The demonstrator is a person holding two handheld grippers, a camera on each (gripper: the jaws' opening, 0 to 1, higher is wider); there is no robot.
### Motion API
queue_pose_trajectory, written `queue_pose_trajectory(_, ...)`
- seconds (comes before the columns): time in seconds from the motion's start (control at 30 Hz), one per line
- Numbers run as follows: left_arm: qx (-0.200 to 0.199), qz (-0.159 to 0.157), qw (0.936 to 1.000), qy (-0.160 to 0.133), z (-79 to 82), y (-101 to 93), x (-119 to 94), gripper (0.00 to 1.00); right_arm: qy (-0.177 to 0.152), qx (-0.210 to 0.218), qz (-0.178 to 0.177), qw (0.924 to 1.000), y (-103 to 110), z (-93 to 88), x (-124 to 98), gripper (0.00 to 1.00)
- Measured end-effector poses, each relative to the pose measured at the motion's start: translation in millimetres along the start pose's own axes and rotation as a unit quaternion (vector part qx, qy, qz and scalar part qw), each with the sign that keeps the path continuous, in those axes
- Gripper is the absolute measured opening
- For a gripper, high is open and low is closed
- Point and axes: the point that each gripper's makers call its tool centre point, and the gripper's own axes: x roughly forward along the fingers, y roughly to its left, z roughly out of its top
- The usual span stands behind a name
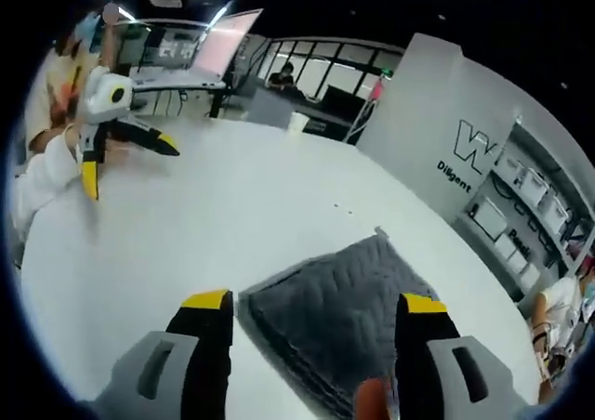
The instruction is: Open the folded towel by lifting each exposed corner and separating the folded layers until the towel lies flat within the target outline without major curled edges
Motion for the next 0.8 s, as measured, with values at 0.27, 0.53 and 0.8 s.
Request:
queue_pose_trajectory(0.27, -0.002, -0.002, 1.0000, 0.000, -0.8, -1.3, 0.8, 1.00, 0.009, -0.020, 0.000, 0.9998, 7.2, -11.7, 17.6, 0.58)
queue_pose_trajectory(0.53, -0.004, -0.003, 1.0000, 0.001, -1.5, -1.2, 1.6, 1.00, 0.007, -0.059, 0.014, 0.9981, 18.6, -17.6, 30.0, 0.38)
queue_pose_trajectory(0.8, -0.007, -0.003, 1.0000, 0.003, -2.7, -0.3, 2.2, 1.00, 0.005, -0.086, 0.023, 0.9960, 27.6, -19.2, 33.7, 0.29)
